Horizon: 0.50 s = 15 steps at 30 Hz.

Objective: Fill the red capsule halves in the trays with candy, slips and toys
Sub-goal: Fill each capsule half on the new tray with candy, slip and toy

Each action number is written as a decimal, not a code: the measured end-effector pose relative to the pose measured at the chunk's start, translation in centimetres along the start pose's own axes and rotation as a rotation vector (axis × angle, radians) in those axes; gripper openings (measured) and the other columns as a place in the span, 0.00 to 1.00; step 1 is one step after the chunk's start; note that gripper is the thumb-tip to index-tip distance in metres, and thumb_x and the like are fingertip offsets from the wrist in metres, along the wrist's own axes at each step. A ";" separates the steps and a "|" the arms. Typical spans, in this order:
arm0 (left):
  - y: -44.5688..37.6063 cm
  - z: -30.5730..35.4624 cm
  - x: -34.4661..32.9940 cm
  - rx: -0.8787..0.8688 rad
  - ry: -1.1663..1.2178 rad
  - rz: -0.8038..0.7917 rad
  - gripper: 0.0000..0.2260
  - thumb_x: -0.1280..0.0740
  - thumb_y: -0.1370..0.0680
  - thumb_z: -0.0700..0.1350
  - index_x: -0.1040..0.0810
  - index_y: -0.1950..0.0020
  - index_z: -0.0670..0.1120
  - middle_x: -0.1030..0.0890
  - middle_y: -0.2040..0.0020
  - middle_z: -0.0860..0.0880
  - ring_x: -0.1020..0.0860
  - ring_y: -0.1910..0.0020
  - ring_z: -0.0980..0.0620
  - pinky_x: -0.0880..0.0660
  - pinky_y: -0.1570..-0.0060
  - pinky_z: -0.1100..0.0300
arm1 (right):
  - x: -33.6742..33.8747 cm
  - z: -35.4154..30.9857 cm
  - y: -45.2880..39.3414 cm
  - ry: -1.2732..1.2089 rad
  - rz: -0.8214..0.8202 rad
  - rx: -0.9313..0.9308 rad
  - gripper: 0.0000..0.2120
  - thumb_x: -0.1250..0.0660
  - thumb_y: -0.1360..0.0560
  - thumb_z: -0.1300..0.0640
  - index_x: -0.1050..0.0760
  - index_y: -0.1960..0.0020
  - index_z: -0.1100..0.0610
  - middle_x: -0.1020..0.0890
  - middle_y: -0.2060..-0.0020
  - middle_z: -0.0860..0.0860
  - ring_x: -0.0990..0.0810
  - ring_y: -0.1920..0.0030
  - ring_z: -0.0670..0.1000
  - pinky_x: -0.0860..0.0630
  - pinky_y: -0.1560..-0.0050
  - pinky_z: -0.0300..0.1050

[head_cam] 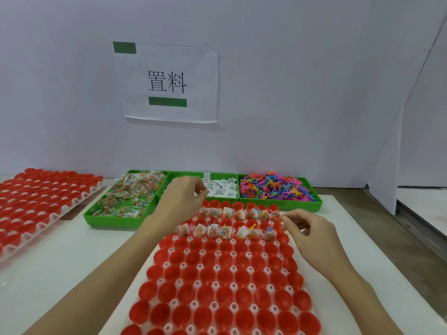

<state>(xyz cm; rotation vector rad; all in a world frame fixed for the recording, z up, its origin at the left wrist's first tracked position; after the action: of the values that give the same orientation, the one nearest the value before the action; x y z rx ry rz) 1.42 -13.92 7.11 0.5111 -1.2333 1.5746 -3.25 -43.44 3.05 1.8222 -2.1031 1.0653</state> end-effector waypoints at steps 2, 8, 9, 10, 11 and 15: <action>-0.1 -4.4 1.2 0.088 -0.103 0.042 0.07 0.33 0.18 0.43 0.17 0.46 0.42 0.16 0.50 0.47 0.20 0.50 0.49 0.24 0.50 0.55 | 0.0 -0.4 0.0 -0.017 0.016 0.012 0.05 0.30 0.20 0.55 0.18 0.51 0.46 0.16 0.60 0.39 0.21 0.54 0.34 0.27 0.58 0.25; 1.0 -14.2 3.4 0.230 -0.300 -0.084 0.14 0.32 0.21 0.35 0.19 0.36 0.42 0.18 0.37 0.43 0.20 0.39 0.42 0.23 0.38 0.47 | -0.1 -1.1 0.2 -0.026 0.036 0.046 0.06 0.31 0.20 0.55 0.20 0.52 0.44 0.16 0.61 0.39 0.21 0.54 0.35 0.27 0.58 0.26; 1.4 -15.1 3.1 0.232 -0.301 -0.155 0.18 0.32 0.21 0.34 0.21 0.32 0.43 0.19 0.34 0.44 0.21 0.36 0.43 0.24 0.35 0.49 | -0.1 -1.1 0.3 -0.028 0.038 0.047 0.06 0.31 0.20 0.55 0.20 0.52 0.44 0.16 0.61 0.39 0.20 0.55 0.36 0.26 0.58 0.26; 1.8 -15.7 2.8 0.232 -0.288 -0.209 0.20 0.32 0.21 0.33 0.21 0.30 0.45 0.19 0.33 0.46 0.21 0.36 0.45 0.25 0.35 0.51 | -0.2 -1.2 0.3 -0.030 0.039 0.047 0.06 0.31 0.20 0.55 0.20 0.52 0.44 0.16 0.62 0.40 0.20 0.56 0.36 0.26 0.59 0.26; 2.1 -16.1 2.5 0.231 -0.269 -0.241 0.20 0.33 0.21 0.32 0.21 0.30 0.46 0.18 0.34 0.47 0.20 0.36 0.46 0.24 0.36 0.52 | -0.3 -1.2 0.3 -0.031 0.040 0.048 0.06 0.31 0.20 0.55 0.19 0.52 0.45 0.16 0.62 0.40 0.20 0.56 0.36 0.26 0.59 0.27; 2.2 -16.3 2.5 0.226 -0.213 -0.149 0.12 0.27 0.24 0.32 0.14 0.42 0.43 0.13 0.45 0.46 0.17 0.48 0.48 0.21 0.44 0.55 | -0.9 -1.4 0.4 -0.024 0.019 0.053 0.04 0.31 0.20 0.54 0.18 0.51 0.46 0.16 0.62 0.42 0.19 0.58 0.38 0.25 0.60 0.30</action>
<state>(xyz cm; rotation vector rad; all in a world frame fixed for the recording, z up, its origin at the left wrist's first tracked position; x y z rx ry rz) 2.53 1.80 1.91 0.9152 -1.1495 1.5694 -3.86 -41.84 3.43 1.8518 -2.1297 1.1186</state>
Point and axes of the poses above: each hand's wrist, its own y-axis away from the middle knuckle, its own x-axis out of the back of the hand, z = x × y, the point moved 5 cm from there along -y, towards the middle knuckle
